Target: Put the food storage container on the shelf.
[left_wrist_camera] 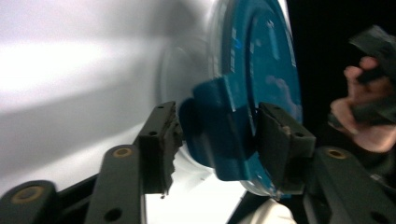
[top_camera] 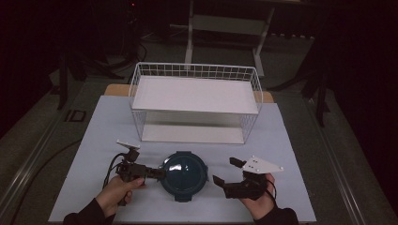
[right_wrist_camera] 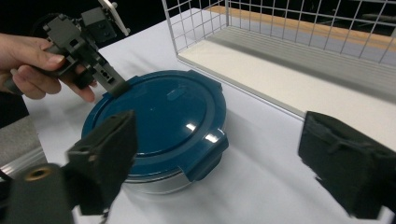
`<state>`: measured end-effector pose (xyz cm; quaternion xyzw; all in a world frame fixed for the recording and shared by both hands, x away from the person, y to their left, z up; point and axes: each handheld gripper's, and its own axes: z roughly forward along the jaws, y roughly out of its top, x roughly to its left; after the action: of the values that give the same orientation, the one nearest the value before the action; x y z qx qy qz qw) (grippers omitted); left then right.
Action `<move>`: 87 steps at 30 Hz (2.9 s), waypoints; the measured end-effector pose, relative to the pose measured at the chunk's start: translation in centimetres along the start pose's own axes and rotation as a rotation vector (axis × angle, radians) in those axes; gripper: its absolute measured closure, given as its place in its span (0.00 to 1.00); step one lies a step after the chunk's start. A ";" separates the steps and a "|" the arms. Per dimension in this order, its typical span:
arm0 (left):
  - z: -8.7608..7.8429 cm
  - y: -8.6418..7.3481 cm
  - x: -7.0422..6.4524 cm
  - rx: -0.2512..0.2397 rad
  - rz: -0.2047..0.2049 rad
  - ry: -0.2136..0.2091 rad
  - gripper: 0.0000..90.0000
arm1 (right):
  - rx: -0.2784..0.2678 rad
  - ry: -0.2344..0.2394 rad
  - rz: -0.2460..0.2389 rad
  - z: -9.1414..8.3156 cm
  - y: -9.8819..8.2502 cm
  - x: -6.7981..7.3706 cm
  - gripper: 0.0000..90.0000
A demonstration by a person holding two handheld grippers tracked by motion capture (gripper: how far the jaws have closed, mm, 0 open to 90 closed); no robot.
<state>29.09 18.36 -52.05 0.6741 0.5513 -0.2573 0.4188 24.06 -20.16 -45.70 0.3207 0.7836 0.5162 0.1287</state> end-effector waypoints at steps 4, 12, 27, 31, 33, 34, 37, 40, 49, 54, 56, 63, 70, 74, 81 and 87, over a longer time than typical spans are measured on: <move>-0.1 -0.2 0.3 -0.004 0.001 -0.016 0.57 | 0.010 0.007 0.022 0.2 -0.1 -0.2 0.15; -0.4 -1.1 -0.9 -0.036 0.085 0.014 0.58 | 0.082 0.101 0.176 1.6 -0.6 -0.7 0.19; -1.0 -2.8 -2.5 -0.056 0.204 0.040 0.63 | 0.241 0.282 0.473 4.7 -2.5 -2.3 0.46; -1.1 -3.0 -2.5 -0.057 0.210 0.041 0.63 | 0.266 0.327 0.488 4.9 -2.8 -2.2 0.55; -1.1 -3.1 -2.4 -0.064 0.205 0.036 0.63 | 0.265 0.344 0.505 5.0 -2.9 -2.2 0.60; -1.1 -3.2 -2.5 -0.067 0.206 0.036 0.63 | 0.266 0.356 0.510 5.0 -2.9 -2.2 0.60; -1.1 -3.5 -2.6 -0.080 0.210 0.041 0.63 | 0.261 0.368 0.537 5.1 -3.2 -2.3 0.61; -1.1 -3.7 -2.8 -0.083 0.220 0.053 0.63 | 0.258 0.375 0.575 5.0 -3.4 -2.3 0.62; -1.1 -4.4 -3.4 -0.105 0.213 0.094 0.62 | 0.243 0.354 0.592 4.7 -3.3 -1.7 0.63; -0.8 -4.3 -3.4 -0.111 0.185 0.084 0.62 | 0.244 0.363 0.610 4.6 -3.5 -2.0 0.63; -0.9 -4.1 -3.8 -0.116 0.206 0.091 0.62 | 0.240 0.363 0.606 4.5 -3.4 -2.0 0.63; -0.8 -3.3 -4.4 -0.140 0.231 0.090 0.62 | 0.211 0.334 0.577 4.0 -2.2 -2.6 0.63; -0.6 -1.5 -5.2 -0.176 0.295 0.106 0.62 | 0.185 0.311 0.534 3.9 -0.9 -3.6 0.63; -0.3 -0.4 -5.2 -0.194 0.309 0.100 0.62 | 0.170 0.303 0.518 4.0 -0.3 -4.5 0.63; 0.2 1.1 -5.4 -0.228 0.331 0.118 0.62 | 0.156 0.287 0.497 4.4 0.5 -6.1 0.63; 1.0 2.7 -5.5 -0.255 0.360 0.140 0.62 | 0.121 0.284 0.464 4.9 0.9 -7.8 0.63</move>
<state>30.31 14.52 -47.31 0.7194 0.4778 -0.0592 0.5006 32.94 -21.31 -48.08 0.4231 0.7290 0.5237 -0.1233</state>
